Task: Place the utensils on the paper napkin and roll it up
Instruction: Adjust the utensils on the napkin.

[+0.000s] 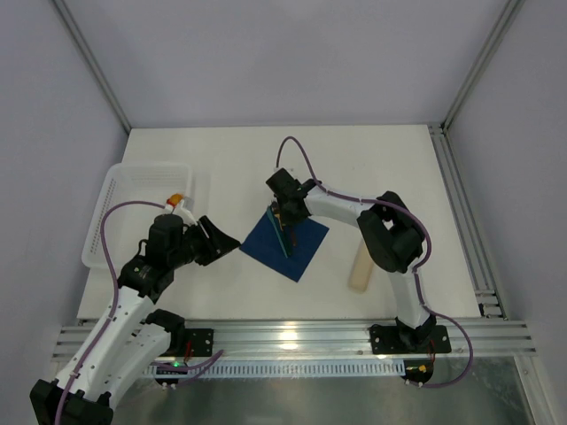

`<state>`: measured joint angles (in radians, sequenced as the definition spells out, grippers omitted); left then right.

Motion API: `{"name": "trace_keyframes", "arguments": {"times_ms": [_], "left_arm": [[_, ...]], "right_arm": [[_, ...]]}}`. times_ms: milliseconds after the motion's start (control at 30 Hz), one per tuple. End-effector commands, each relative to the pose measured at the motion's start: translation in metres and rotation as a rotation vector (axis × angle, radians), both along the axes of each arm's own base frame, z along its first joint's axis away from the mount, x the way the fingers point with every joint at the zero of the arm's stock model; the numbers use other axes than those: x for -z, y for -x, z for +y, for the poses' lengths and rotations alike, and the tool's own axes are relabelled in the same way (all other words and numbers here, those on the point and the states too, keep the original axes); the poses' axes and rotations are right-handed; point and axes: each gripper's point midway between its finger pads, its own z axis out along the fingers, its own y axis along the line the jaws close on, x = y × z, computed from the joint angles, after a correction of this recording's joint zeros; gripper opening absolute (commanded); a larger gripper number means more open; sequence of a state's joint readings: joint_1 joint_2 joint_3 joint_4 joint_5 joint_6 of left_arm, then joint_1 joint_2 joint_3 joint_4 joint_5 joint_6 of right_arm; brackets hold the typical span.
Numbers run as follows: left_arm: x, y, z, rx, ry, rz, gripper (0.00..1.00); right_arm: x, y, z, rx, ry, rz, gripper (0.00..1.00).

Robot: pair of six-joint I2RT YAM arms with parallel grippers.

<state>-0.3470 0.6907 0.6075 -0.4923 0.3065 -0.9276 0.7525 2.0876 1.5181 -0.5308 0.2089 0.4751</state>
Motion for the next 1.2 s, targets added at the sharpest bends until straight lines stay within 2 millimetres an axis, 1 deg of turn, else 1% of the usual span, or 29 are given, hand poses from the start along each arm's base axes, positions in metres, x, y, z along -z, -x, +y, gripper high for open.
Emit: {"name": "trace_keyframes", "arguments": {"times_ms": [0,367,400,567,1167], "left_arm": [[-0.011,0.002,-0.001,0.016,0.004,-0.031,0.45],[-0.01,0.002,-0.001,0.018,0.006,-0.026,0.45],[-0.01,0.002,-0.002,0.019,0.007,-0.026,0.45],[-0.009,0.002,-0.002,0.02,0.007,-0.024,0.45],[-0.01,0.003,-0.001,0.017,0.008,-0.03,0.45]], "right_arm": [[-0.023,0.001,0.009,0.023,-0.078,-0.029,0.04],[-0.029,0.01,0.002,0.056,-0.098,-0.024,0.03],[-0.033,0.01,0.003,0.059,-0.107,-0.03,0.04],[-0.032,0.012,0.001,0.063,-0.109,-0.032,0.03],[-0.029,0.018,0.01,0.068,-0.146,-0.004,0.04]]}}
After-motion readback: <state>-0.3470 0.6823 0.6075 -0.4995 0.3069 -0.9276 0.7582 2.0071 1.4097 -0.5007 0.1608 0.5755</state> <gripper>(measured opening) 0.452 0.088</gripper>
